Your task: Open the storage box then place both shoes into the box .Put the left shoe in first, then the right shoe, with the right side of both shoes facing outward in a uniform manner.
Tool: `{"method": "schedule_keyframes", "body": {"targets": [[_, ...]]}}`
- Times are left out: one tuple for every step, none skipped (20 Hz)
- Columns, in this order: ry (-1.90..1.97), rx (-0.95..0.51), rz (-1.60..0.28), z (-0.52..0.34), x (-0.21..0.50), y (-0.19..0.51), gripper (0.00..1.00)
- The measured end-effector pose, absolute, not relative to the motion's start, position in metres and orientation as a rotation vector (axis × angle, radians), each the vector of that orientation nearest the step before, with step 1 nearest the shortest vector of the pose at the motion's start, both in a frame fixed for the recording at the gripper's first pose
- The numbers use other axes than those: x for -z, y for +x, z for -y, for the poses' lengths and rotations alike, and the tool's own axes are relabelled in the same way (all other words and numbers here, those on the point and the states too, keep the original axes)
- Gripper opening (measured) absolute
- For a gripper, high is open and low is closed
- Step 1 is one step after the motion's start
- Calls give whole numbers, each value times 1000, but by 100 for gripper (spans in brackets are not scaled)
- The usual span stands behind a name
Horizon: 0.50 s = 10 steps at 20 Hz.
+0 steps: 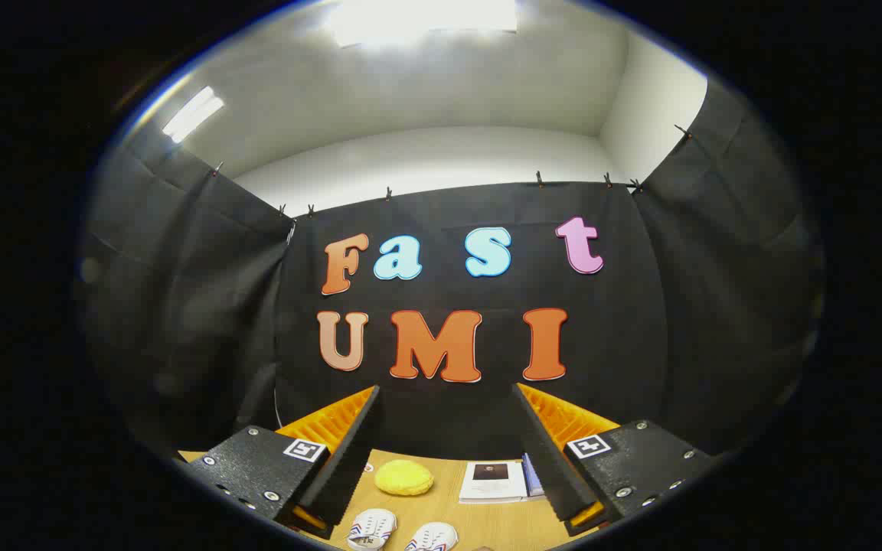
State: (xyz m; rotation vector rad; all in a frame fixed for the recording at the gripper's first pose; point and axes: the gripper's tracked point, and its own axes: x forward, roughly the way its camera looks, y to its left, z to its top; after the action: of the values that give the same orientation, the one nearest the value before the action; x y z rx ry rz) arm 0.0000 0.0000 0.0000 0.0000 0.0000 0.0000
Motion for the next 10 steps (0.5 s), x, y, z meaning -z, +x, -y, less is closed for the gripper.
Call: {"method": "schedule_keyframes", "body": {"targets": [[-5,-6,0,-2,0,-1,98],[-8,-8,2,-3,-1,-2,98],[-11,-12,1,-4,0,-5,98],[-12,-16,3,-5,-1,-6,98],[-11,-19,3,-7,-2,-7,98],[-7,-23,5,-8,-3,-9,98],[-4,-27,6,-9,-4,-8,98],[-1,-30,6,-10,-4,-8,98],[3,-33,6,-11,-4,-8,98],[7,-39,6,-14,-4,-8,98]]}}
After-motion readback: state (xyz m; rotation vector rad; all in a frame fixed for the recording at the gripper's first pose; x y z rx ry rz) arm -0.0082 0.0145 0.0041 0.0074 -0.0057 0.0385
